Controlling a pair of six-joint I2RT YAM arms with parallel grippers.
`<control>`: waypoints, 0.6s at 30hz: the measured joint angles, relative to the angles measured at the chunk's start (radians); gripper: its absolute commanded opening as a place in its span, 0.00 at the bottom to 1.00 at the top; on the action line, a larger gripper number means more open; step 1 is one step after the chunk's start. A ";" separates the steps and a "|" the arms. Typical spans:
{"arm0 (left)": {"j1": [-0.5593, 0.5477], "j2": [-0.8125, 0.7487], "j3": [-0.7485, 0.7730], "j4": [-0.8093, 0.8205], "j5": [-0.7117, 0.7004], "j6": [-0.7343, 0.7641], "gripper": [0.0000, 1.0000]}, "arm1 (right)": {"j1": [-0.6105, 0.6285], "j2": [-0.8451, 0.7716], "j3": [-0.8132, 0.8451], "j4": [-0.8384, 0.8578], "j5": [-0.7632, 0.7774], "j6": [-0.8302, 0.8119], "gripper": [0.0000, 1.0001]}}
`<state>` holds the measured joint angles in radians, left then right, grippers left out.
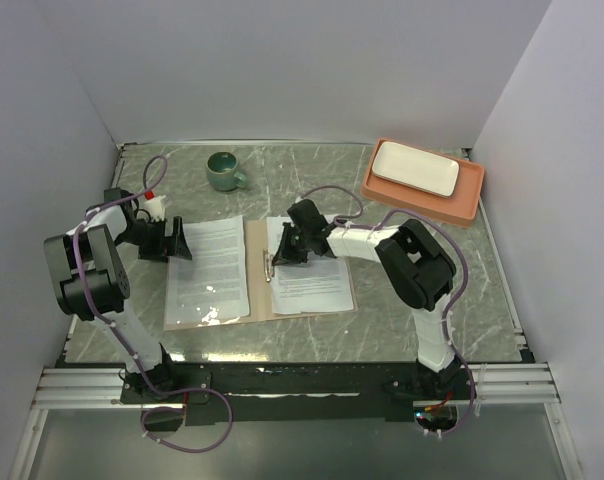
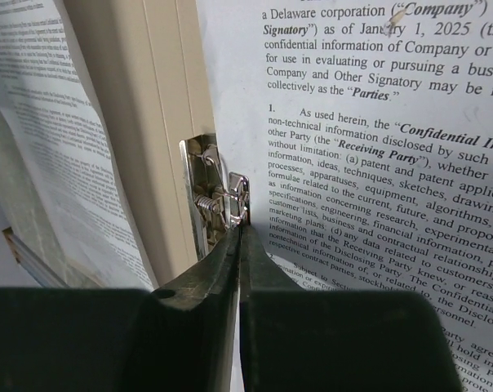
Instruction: Put the files into the folder
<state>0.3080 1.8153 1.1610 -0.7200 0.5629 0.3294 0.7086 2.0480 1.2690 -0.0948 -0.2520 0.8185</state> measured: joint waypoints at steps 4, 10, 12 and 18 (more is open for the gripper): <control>0.000 0.004 0.005 -0.003 0.000 -0.003 0.98 | 0.000 -0.004 -0.009 0.019 -0.005 0.000 0.32; -0.006 0.017 0.023 -0.008 0.009 -0.013 0.98 | 0.018 -0.016 0.008 0.007 0.023 -0.010 0.45; -0.014 0.017 0.024 -0.005 0.008 -0.014 0.97 | 0.023 -0.022 0.013 -0.010 0.042 -0.017 0.46; -0.050 0.017 0.029 -0.007 0.011 -0.025 0.97 | 0.051 -0.022 0.079 -0.145 0.130 -0.061 0.46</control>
<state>0.2577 1.8324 1.1900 -0.7273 0.5739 0.3042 0.7597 2.0262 1.3479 -0.2398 -0.1223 0.7574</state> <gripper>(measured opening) 0.973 0.455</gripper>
